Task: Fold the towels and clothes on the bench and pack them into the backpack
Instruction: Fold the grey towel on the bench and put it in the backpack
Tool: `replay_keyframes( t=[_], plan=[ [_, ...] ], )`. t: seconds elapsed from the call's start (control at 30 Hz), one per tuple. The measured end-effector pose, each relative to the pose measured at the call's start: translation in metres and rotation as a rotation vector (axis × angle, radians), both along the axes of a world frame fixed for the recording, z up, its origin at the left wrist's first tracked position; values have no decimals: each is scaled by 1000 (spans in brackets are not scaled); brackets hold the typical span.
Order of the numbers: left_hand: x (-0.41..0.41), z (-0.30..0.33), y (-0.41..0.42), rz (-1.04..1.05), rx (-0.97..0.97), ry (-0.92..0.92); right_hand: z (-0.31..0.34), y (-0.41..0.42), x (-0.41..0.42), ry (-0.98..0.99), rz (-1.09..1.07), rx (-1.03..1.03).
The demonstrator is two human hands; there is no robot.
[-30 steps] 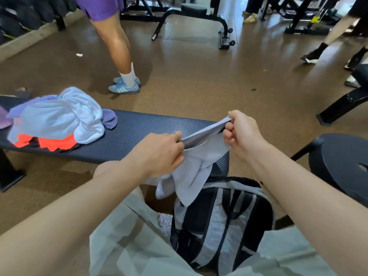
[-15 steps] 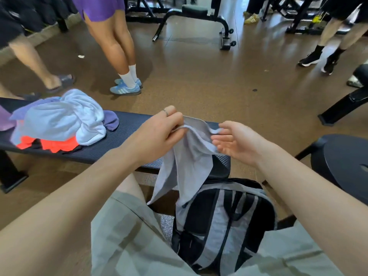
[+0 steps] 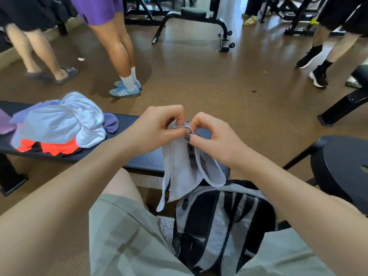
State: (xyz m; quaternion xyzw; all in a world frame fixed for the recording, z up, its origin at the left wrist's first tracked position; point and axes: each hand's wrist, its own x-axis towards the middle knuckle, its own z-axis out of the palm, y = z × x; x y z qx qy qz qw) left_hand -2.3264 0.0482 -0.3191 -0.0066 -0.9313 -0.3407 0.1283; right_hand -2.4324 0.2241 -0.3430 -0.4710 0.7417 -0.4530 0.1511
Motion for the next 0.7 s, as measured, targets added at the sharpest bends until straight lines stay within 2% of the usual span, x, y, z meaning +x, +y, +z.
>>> replay_keyframes(
  t=[0.2, 0.4, 0.7],
  plan=[
    [8, -6, -16, 10, -214, 10, -1, 7, -9, 41, -55, 27],
    [13, -17, 0, 30, -11, 46, -8, 8, -10, -5, -65, -11],
    [6, -30, 13, 156, 50, 27, -9, 8, -11, -56, -35, -51]
  ],
)
